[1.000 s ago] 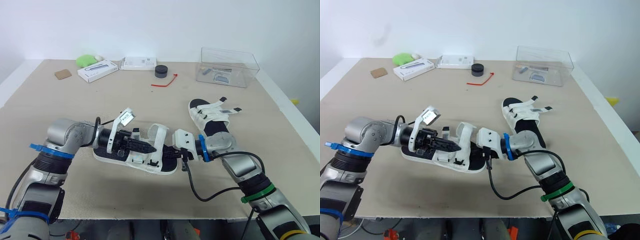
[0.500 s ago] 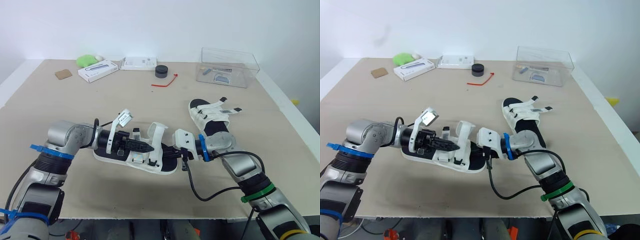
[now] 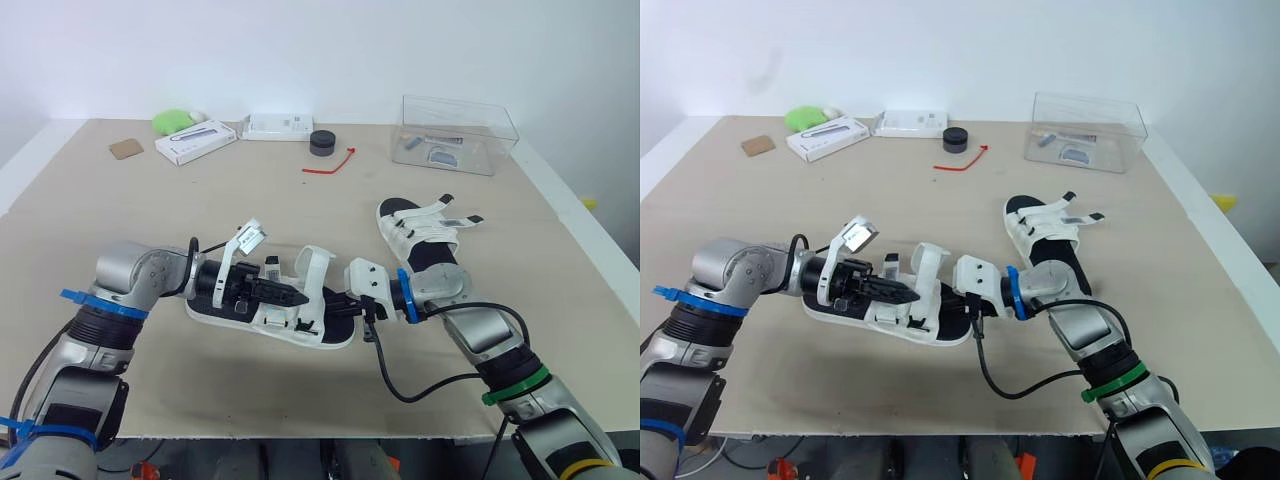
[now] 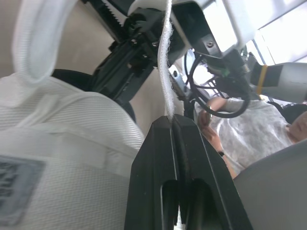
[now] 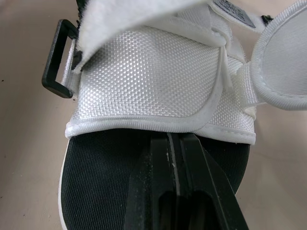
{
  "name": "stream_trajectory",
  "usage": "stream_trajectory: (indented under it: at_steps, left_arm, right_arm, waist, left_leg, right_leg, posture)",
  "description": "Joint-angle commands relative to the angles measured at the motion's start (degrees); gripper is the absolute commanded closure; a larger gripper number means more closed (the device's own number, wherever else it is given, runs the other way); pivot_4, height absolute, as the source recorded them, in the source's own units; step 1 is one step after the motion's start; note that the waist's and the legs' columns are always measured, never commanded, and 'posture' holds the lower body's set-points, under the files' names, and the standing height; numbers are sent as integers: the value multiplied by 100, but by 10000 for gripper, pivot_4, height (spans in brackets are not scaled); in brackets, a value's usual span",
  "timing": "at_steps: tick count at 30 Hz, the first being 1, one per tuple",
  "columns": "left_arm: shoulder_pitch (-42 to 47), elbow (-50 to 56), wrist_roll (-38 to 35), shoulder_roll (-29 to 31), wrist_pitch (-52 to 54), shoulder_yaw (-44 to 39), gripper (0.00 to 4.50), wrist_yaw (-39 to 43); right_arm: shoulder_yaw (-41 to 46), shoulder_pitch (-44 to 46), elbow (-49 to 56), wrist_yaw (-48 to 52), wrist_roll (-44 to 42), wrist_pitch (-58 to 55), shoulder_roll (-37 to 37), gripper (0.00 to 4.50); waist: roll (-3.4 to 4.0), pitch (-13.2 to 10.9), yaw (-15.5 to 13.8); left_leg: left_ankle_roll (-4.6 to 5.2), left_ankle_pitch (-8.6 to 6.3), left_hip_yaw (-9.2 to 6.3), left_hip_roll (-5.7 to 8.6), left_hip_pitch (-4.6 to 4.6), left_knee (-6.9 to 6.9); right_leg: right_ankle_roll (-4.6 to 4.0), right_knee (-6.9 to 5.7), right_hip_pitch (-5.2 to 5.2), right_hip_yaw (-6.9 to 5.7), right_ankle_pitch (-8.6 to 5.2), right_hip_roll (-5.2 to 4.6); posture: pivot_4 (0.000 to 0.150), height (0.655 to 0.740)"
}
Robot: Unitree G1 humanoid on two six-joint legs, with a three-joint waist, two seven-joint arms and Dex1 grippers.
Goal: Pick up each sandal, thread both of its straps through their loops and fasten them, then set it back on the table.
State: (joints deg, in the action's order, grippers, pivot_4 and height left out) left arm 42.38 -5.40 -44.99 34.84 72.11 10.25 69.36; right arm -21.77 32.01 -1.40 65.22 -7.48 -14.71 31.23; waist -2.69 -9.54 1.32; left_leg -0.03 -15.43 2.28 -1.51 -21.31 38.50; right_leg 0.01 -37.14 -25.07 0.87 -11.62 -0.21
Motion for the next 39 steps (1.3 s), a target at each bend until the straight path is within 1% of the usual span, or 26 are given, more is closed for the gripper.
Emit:
stream_trajectory:
  at_steps: [1, 9, 28, 39]
  left_arm:
    - [14, 209, -82, 77, 62, -30, 44312, 61]
    - [45, 191, -168, -100, 127, -179, 44312, -139]
    - [64, 306, -271, -122, 294, -314, 44312, -180]
    - [-202, 459, -308, -63, 351, -240, 44312, -299]
  right_arm:
    - [-114, -128, -175, -7, 255, -128, 110, 45000]
    - [-139, -90, -224, -2, 273, -102, 102, 45000]
    - [-147, -119, -204, 12, 287, -62, 142, 45000]
    - [-164, -92, -241, 29, 296, -25, 139, 45000]
  waist:
    - [0, 0, 0]
    - [0, 0, 0]
    - [0, 0, 0]
    - [0, 0, 0]
  left_leg:
    - [0, 0, 0, 0, 0, 0]
    - [0, 0, 0, 0, 1, 0]
    - [0, 0, 0, 0, 0, 0]
    - [0, 0, -1, -1, 0, 0]
  right_leg:
    - [0, 0, 0, 0, 0, 1]
    - [0, 0, 0, 0, 0, 1]
    - [0, 0, 0, 0, 0, 1]
    - [0, 0, 0, 1, 0, 1]
  posture:
    - [1500, 7400]
    - [1500, 7400]
    - [1500, 7400]
    - [1500, 7400]
